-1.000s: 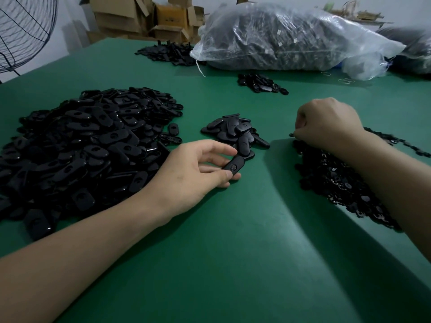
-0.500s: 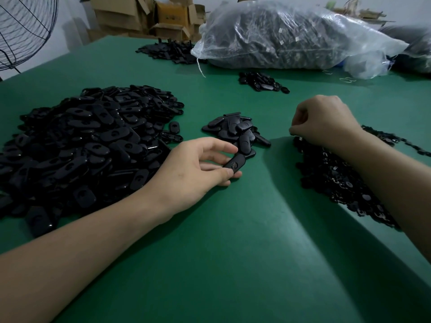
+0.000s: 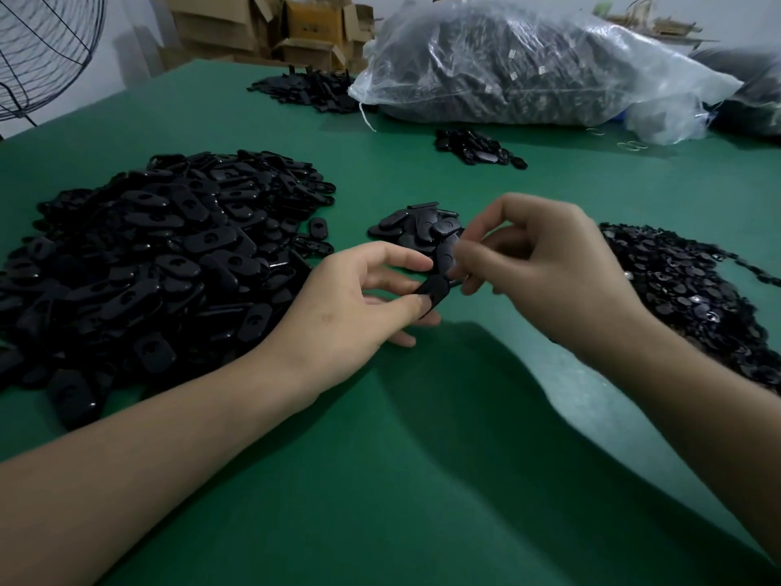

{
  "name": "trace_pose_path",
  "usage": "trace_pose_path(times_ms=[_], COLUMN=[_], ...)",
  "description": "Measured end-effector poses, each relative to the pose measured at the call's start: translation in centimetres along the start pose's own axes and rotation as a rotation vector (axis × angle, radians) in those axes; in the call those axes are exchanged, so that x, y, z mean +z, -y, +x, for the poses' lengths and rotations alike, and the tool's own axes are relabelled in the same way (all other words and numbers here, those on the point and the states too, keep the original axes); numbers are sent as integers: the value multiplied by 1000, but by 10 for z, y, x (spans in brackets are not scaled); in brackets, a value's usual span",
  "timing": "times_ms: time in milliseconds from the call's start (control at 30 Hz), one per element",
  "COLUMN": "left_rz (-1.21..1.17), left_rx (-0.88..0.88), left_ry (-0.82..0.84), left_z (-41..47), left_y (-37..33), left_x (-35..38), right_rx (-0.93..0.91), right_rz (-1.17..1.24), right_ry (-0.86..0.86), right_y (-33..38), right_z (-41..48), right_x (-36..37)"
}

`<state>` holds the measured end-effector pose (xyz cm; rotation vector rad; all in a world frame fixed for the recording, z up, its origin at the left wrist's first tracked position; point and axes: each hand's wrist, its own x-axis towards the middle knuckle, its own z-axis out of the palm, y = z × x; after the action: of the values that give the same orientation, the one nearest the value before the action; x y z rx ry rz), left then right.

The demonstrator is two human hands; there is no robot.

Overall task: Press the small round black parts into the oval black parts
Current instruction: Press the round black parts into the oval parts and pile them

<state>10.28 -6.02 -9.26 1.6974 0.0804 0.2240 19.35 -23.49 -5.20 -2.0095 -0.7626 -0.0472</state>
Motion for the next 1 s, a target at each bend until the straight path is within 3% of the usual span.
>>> trace_pose_path(times_ms=[300,633,1000], left_rz=[-42,-8,-174], left_rx=[22,107,196], left_ry=[-22,-31,25], left_z=[0,-1,0], left_y=[2,4,3], left_x=[0,-1,1], right_rx=[98,130,181], right_rz=[303,578,744], right_ry=[-48,47,137], right_y=[-12,-9,-17], right_z=[-22,-28,-27], right_x=[5,5,0])
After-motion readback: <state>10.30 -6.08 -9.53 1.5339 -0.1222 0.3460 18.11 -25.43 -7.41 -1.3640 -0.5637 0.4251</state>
